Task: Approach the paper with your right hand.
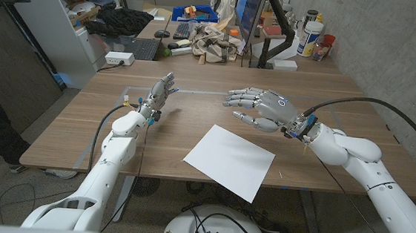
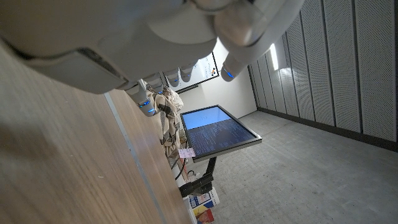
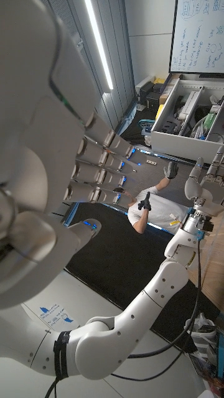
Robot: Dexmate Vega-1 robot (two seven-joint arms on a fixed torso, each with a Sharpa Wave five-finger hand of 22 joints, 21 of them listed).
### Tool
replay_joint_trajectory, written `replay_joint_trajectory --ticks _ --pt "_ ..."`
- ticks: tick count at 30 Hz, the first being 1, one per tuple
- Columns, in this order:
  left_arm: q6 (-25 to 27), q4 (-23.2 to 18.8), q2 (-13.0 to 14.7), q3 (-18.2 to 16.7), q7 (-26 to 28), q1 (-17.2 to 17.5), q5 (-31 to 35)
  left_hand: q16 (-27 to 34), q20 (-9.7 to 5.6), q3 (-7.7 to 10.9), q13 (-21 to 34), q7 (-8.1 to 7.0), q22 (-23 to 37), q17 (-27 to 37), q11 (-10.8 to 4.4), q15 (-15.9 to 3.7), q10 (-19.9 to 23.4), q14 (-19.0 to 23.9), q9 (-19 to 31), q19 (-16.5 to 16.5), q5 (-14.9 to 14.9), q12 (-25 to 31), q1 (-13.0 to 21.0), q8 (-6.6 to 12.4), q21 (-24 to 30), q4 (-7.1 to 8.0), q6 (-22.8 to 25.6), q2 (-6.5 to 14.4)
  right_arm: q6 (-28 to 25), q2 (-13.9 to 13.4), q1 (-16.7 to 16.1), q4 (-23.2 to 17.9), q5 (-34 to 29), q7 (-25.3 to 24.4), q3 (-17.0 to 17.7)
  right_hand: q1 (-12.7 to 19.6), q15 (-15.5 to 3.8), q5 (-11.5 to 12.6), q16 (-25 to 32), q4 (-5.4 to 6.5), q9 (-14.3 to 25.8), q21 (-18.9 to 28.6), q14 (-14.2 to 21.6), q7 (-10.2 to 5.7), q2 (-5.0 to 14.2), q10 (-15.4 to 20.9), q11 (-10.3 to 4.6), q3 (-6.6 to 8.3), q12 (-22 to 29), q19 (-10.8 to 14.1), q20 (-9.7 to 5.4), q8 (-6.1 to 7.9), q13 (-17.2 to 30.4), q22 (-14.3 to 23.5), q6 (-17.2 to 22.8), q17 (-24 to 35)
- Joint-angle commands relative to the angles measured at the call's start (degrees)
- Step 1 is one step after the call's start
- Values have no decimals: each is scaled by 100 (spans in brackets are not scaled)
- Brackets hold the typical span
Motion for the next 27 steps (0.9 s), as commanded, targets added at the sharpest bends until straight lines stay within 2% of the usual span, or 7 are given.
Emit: replay_joint_trajectory --ticks 1,16,27 --pt "-12 17 -9 -1 -5 4 7 17 -392 31 12 -36 28 9 -38 -326 -115 -471 33 -679 21 12 -35 31 -17 -13 -276 408 -334 -397 13 -139 -203 -310 -343 85 -282 21 -3 -40 23 -14 51 -20 8 8 -7 49 0 -49 -240 -6 7 17 44 -2" --pt "27 -52 -22 16 50 68 37 20 -381 41 12 -28 31 10 -39 -318 -116 -467 34 -677 23 12 -38 31 -30 -5 -270 432 -822 -833 -42 -402 -474 -572 -597 195 -300 12 -7 -140 24 -28 63 -34 55 25 -51 144 -16 -44 -245 -2 7 18 81 -6" --pt "46 -102 -31 37 78 113 52 19 -377 51 12 -24 32 10 -36 -315 -125 -470 34 -675 24 8 -34 29 -40 -4 -273 441 -948 -1008 -4 -387 -259 -450 -783 233 -302 -4 -10 -178 25 -40 62 -41 71 22 -62 191 -31 -54 -252 -5 7 20 96 -4"
